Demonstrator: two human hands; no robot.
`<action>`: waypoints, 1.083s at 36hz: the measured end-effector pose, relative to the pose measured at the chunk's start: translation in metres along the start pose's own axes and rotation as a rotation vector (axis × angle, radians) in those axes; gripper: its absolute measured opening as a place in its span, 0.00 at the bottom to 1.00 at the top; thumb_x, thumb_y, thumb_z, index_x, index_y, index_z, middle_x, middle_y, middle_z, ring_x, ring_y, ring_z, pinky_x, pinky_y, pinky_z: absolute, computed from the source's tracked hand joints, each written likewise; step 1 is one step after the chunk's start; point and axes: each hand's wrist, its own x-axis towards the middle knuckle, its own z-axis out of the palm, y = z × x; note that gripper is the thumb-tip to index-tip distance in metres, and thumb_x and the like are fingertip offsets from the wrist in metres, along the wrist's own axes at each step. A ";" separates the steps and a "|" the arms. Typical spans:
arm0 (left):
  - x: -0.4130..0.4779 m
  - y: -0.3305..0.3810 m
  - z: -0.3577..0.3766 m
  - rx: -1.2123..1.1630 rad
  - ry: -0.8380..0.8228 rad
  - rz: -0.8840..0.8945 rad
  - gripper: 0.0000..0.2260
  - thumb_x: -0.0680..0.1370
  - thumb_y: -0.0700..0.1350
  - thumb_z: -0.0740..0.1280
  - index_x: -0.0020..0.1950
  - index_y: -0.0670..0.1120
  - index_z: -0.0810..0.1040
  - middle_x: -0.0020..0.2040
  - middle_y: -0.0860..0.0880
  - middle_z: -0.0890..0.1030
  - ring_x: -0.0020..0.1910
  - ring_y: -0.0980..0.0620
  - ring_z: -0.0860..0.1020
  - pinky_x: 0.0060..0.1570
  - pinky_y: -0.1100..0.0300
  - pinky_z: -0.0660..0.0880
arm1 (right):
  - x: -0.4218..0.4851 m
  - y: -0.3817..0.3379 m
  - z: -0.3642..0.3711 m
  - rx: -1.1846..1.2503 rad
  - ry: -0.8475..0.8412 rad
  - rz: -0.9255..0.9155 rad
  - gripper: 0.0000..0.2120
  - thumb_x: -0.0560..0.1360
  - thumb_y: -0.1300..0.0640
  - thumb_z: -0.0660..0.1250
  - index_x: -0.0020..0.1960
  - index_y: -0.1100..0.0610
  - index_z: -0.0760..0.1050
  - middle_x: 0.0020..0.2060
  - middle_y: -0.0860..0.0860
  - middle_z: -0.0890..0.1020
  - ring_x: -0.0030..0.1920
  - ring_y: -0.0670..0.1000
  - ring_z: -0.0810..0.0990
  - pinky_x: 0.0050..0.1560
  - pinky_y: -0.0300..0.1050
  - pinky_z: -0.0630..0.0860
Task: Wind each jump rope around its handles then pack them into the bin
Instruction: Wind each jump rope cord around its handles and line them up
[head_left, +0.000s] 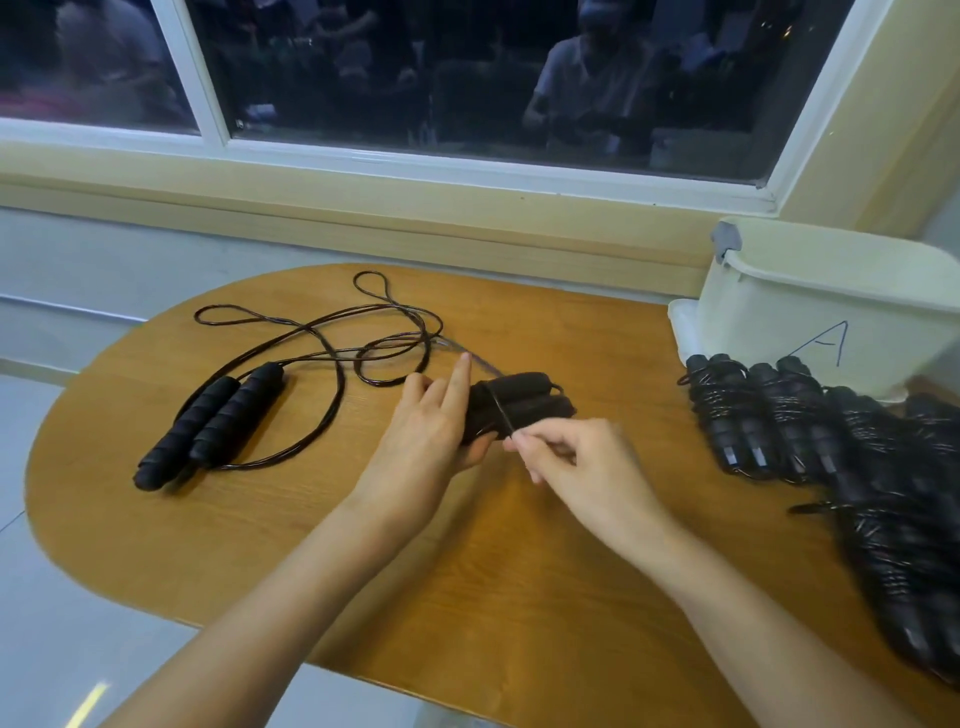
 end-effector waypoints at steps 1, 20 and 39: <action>-0.001 0.000 0.002 -0.002 0.008 -0.007 0.38 0.63 0.43 0.81 0.67 0.29 0.71 0.46 0.37 0.82 0.41 0.37 0.78 0.37 0.46 0.78 | -0.004 0.001 0.001 0.048 0.010 -0.002 0.21 0.79 0.51 0.64 0.28 0.38 0.74 0.33 0.46 0.84 0.41 0.49 0.84 0.46 0.49 0.80; -0.008 0.021 -0.011 -0.671 -0.186 -0.079 0.28 0.79 0.54 0.63 0.78 0.50 0.61 0.61 0.54 0.77 0.59 0.58 0.76 0.62 0.58 0.73 | -0.019 0.029 0.023 0.848 -0.005 0.409 0.17 0.68 0.54 0.72 0.56 0.55 0.80 0.44 0.50 0.84 0.39 0.48 0.81 0.47 0.47 0.77; 0.004 0.016 -0.021 -0.186 -0.093 0.139 0.33 0.75 0.70 0.57 0.72 0.48 0.68 0.58 0.50 0.78 0.55 0.51 0.76 0.53 0.53 0.74 | -0.027 0.066 0.003 0.090 -0.056 -0.097 0.03 0.77 0.55 0.70 0.48 0.52 0.83 0.40 0.45 0.84 0.44 0.42 0.81 0.47 0.35 0.75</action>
